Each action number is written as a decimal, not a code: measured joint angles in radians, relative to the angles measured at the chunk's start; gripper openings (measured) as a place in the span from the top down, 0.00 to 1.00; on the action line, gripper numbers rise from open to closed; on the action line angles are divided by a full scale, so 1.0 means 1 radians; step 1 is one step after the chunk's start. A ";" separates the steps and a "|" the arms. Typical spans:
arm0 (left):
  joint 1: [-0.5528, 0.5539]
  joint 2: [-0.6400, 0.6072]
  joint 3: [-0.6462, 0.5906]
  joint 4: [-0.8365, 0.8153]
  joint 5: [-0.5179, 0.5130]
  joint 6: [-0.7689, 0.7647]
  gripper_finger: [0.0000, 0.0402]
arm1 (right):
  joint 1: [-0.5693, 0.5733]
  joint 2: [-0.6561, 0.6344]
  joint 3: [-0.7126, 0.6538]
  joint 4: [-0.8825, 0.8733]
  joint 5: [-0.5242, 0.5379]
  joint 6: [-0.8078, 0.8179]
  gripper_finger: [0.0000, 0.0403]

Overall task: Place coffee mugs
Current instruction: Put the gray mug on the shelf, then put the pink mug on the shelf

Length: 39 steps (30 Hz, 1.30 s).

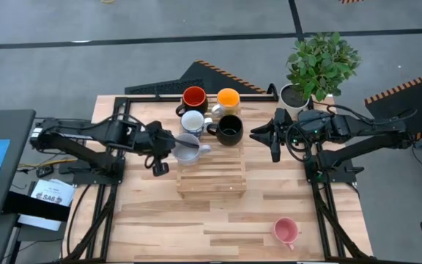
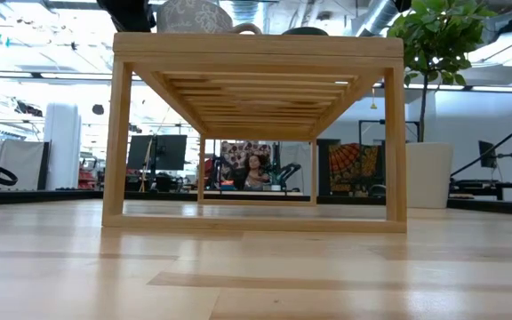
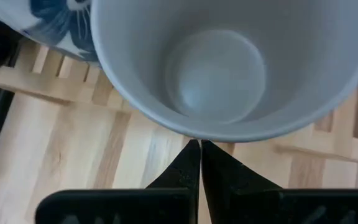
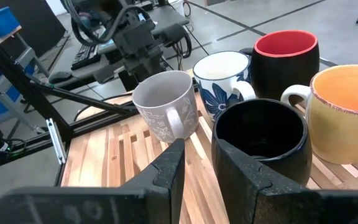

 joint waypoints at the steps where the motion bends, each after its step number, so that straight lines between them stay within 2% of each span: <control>1: 0.000 0.008 0.000 0.000 -0.003 0.001 1.00 | 0.000 0.000 0.000 0.000 0.000 0.000 0.71; 11: 0.005 0.029 0.000 0.105 -0.004 0.032 1.00 | 0.000 0.000 0.000 0.000 0.000 0.000 0.71; 15: 0.008 0.028 0.001 0.061 -0.004 0.046 1.00 | 0.000 0.000 0.000 0.000 0.000 0.000 0.71; 21: 0.002 -0.075 0.001 0.059 -0.029 -0.019 1.00 | 0.000 -0.024 0.000 -0.003 -0.026 0.000 0.71; 24: -0.021 -0.162 -0.026 0.198 -0.123 -0.026 1.00 | 0.000 -0.058 0.000 -0.022 -0.089 0.041 0.71; 26: -0.039 -0.231 -0.102 0.382 -0.155 -0.002 1.00 | 0.000 -0.073 0.000 -0.049 -0.168 0.090 0.71; 30: -0.057 -0.347 -0.300 0.726 -0.158 0.023 1.00 | 0.011 -0.081 0.000 -0.154 -0.382 0.244 0.71; 34: -0.056 -0.426 -0.417 0.877 -0.185 -0.027 1.00 | 0.085 -0.058 0.000 -0.313 -0.521 0.455 0.71; 37: -0.056 -0.455 -0.442 0.905 -0.194 -0.028 1.00 | 0.196 -0.026 0.000 -0.440 -0.538 0.584 0.71; 39: -0.056 -0.466 -0.443 0.905 -0.194 -0.002 1.00 | 0.283 0.001 -0.002 -0.507 -0.508 0.677 0.71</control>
